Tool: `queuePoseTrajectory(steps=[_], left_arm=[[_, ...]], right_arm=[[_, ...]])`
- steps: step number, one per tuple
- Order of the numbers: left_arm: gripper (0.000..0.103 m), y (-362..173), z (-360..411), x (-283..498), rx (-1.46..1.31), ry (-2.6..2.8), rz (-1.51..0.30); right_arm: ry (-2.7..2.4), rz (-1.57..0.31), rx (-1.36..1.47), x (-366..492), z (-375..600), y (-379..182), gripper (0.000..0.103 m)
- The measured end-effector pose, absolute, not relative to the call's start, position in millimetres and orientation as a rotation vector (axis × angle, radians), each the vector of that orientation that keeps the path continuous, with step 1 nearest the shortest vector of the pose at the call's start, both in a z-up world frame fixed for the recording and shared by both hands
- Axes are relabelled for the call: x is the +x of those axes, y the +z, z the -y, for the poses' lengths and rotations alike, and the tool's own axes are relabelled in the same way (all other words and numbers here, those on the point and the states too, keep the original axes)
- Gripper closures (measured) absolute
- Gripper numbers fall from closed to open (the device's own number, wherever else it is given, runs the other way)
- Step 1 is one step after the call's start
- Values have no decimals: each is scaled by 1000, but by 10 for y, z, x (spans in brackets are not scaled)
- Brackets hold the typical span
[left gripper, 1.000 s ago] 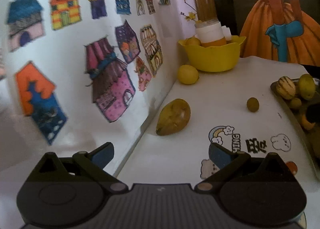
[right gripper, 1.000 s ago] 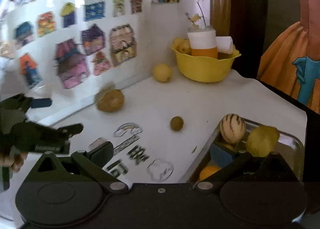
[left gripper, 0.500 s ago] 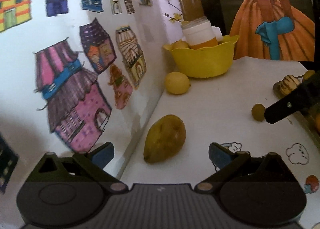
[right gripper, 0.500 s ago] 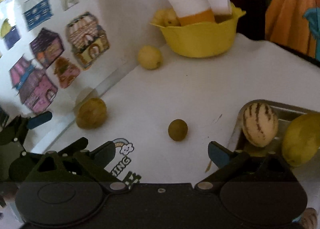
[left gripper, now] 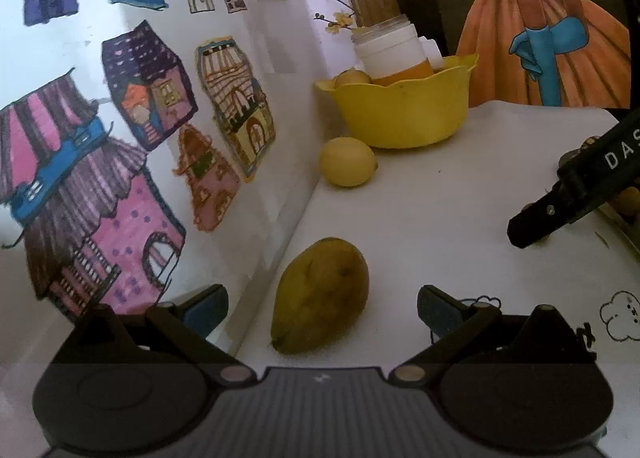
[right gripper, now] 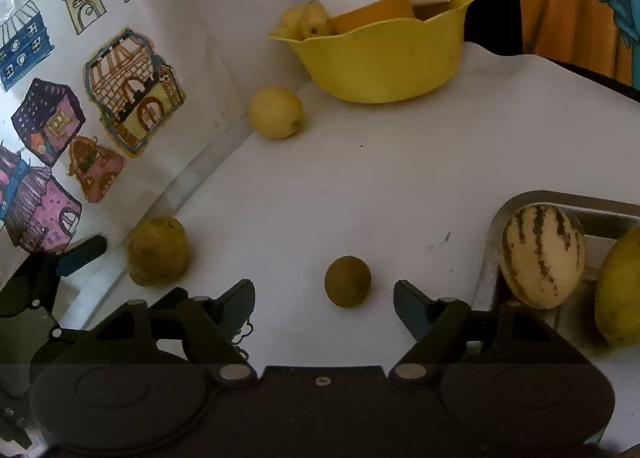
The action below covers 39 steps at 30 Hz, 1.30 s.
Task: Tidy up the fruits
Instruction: 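Grasp the yellow pear with the left tool while the right tool grasps a small brown kiwi, then carry the pear with the left tool while the right tool carries the kiwi to the tray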
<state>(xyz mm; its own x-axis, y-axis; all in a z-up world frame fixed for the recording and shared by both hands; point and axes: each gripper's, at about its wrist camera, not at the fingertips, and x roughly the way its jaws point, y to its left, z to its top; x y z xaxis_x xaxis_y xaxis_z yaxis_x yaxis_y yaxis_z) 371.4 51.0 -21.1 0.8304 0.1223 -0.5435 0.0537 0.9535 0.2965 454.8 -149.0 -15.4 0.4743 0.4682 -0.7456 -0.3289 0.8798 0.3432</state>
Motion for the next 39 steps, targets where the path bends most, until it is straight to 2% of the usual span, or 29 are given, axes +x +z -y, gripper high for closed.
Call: queuePoseTrajectory(steps=[7, 14, 23, 32, 34, 39], left_arm=[[6, -227, -504, 3814, 308, 23, -598], [21, -279, -543, 3892, 308, 19, -609], [41, -342, -607, 4015, 279, 22, -637], [43, -337, -582, 4002, 282, 30, -643], [43, -326, -569, 3971, 284, 33, -645], [43, -297, -527, 3875, 274, 11, -659]], right_arm=[[482, -980, 147, 4594, 1446, -176, 37], [480, -967, 126, 4619, 1389, -186, 47], [485, -955, 134, 4641, 1394, -205, 54], [477, -948, 116, 4623, 1372, -203, 62], [486, -953, 119, 4626, 1375, -206, 69], [489, -952, 98, 4608, 1361, -200, 73]])
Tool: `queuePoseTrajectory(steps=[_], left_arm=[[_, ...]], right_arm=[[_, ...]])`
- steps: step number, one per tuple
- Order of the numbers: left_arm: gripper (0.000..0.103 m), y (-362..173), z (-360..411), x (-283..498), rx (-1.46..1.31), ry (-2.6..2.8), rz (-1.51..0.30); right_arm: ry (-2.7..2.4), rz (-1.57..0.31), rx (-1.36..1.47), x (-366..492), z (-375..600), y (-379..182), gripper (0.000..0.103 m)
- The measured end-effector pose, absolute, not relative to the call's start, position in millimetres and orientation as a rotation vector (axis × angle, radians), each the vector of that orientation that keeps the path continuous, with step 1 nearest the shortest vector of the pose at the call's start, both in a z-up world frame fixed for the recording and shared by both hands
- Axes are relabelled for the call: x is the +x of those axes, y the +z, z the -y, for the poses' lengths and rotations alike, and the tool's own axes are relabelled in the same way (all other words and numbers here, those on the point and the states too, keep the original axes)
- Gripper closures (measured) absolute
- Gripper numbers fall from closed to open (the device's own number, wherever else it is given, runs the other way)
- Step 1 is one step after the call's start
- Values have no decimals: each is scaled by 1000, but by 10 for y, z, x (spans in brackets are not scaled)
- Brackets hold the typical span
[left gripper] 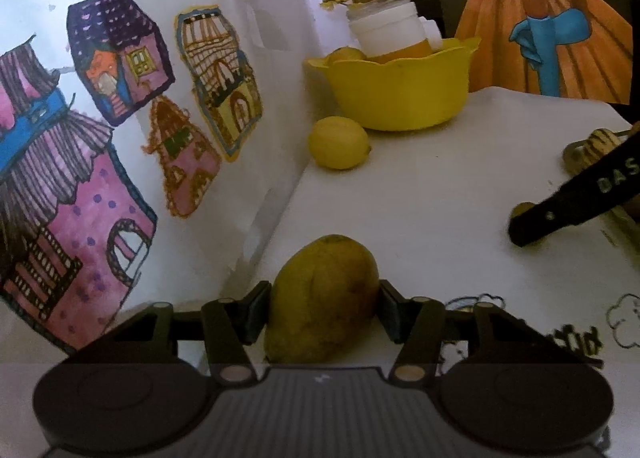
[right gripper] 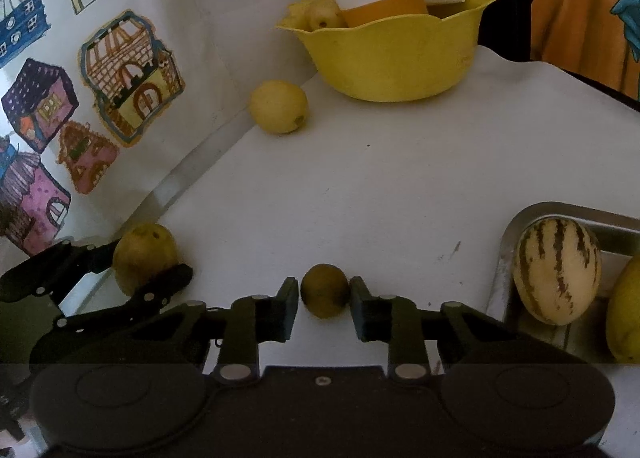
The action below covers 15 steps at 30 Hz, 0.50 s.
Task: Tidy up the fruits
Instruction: 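Carry the pear with the left tool while the right tool carries the kiwi to the tray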
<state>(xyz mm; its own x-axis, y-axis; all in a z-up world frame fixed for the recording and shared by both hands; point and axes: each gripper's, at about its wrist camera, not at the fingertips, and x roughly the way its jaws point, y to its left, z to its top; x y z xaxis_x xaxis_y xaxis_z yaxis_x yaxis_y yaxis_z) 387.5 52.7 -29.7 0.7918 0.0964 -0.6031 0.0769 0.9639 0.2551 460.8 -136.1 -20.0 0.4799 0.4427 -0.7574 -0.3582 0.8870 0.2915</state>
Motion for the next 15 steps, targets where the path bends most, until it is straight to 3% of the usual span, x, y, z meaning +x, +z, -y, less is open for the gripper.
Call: queuePoseTrajectory(steps=[15], left_arm=[[43, -255, -471, 3523, 228, -33, -681]], right_arm=[[520, -939, 92, 4523, 1354, -171, 75]])
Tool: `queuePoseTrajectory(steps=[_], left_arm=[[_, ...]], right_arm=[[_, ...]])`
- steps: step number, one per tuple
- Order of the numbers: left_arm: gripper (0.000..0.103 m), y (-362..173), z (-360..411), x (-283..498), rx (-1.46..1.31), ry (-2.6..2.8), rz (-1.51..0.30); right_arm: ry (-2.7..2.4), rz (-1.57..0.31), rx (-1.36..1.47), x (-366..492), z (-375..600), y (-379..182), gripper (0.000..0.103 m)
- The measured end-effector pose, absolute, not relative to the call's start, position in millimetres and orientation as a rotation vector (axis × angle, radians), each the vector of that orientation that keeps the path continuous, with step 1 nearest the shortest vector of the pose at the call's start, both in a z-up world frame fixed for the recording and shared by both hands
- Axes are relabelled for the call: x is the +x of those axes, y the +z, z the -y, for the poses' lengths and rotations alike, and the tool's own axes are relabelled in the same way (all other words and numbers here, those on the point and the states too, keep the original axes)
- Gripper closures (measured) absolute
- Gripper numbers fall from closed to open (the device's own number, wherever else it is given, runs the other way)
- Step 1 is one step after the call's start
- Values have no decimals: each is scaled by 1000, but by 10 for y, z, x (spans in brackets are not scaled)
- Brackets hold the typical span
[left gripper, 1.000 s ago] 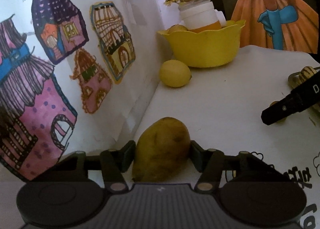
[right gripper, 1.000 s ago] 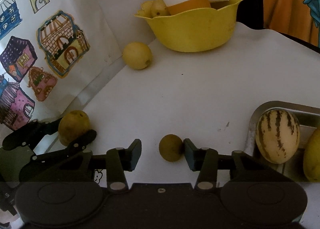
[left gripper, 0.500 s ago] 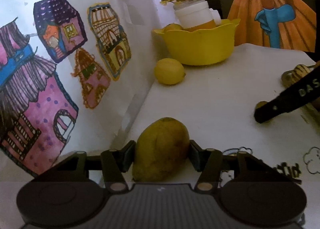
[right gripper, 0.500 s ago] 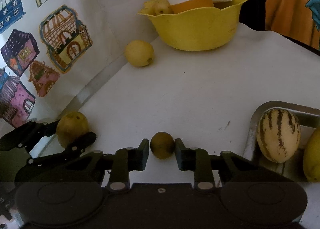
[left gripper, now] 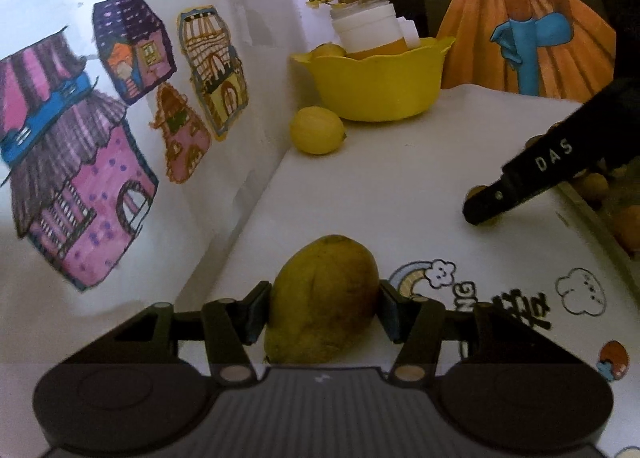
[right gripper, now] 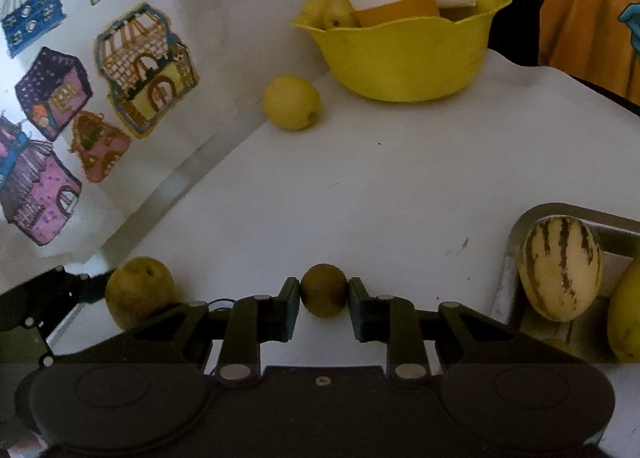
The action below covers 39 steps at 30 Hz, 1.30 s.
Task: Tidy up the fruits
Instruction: 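Carry the pear with the left tool while the right tool carries the kiwi to the tray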
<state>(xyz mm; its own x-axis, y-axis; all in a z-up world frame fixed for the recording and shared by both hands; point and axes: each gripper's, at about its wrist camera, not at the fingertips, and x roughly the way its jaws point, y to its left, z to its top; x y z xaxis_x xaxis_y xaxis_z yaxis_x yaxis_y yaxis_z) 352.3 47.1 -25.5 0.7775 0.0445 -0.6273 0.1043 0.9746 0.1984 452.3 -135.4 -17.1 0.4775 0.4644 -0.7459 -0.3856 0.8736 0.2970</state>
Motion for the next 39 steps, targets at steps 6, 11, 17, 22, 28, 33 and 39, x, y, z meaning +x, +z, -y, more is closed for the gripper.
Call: queuePoseTrajectory(steps=[6, 11, 17, 22, 28, 33, 39], left_arm=[[43, -259, -468, 3334, 205, -55, -661], [43, -247, -474, 3235, 187, -66, -659], [43, -233, -464, 3155, 162, -73, -667], [43, -223, -437, 3134, 119, -89, -672], [43, -227, -341, 3105, 78, -119, -662], [43, -194, -197, 3084, 56, -157, -641], [43, -105, 31, 3105, 14, -208, -611]], right_arm=[[561, -901, 80, 4368, 1362, -116, 75], [596, -846, 34, 4162, 1380, -65, 75], [631, -811, 51, 4003, 1460, -2, 75], [646, -795, 93, 3881, 1606, 51, 75], [633, -757, 114, 3679, 1903, 112, 75], [602, -716, 119, 3515, 2214, 181, 75], [545, -668, 113, 3328, 2620, 233, 75]])
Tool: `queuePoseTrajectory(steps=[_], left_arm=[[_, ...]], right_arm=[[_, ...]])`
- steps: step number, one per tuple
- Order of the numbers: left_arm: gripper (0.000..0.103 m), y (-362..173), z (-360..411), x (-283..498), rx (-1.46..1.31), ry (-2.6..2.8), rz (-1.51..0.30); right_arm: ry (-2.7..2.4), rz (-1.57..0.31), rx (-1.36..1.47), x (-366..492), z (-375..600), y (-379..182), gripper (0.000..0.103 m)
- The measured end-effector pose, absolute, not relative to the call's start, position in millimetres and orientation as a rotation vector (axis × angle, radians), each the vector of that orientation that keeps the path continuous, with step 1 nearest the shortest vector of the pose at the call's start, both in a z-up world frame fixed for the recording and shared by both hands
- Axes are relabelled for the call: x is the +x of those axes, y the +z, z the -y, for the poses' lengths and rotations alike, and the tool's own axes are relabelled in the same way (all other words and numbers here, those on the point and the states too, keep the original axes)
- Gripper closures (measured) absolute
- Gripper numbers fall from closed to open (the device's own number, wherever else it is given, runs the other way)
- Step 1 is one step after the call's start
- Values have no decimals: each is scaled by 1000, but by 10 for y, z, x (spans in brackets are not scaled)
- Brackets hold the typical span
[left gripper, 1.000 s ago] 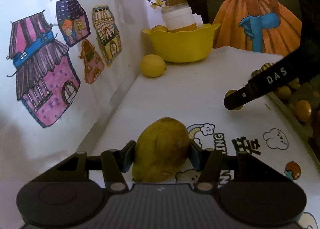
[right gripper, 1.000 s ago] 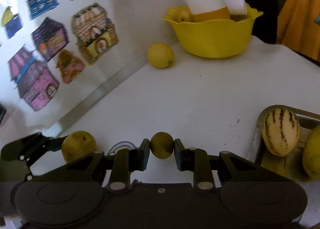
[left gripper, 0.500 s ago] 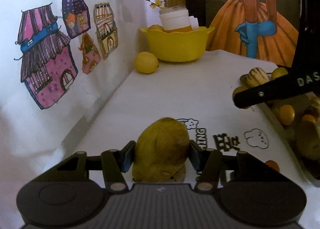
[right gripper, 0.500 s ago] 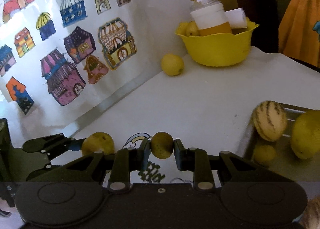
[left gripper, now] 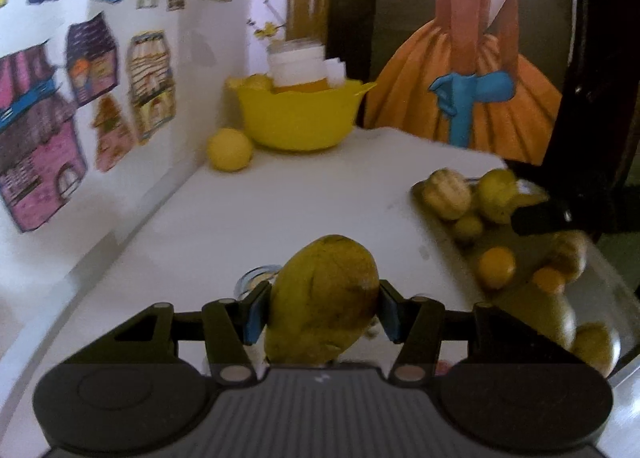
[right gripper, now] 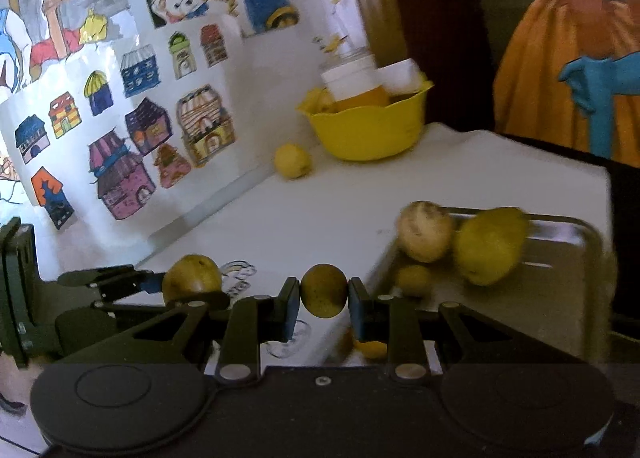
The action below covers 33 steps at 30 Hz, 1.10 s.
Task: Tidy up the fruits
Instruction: 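Carry the pear with the left tool while the right tool carries the kiwi to the tray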
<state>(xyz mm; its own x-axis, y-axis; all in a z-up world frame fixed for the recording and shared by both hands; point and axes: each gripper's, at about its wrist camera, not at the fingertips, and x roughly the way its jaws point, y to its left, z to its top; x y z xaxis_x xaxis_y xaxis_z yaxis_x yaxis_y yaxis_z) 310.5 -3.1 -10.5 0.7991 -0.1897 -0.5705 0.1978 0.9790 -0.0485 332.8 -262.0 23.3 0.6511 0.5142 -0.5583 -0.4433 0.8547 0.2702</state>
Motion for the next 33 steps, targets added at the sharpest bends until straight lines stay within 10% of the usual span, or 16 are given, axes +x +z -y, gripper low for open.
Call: queuePoseTrajectory(steps=[33], left_arm=[[43, -59, 1451, 3635, 36, -438, -658]], right_arm=[[394, -664, 85, 2562, 3601, -312, 75]])
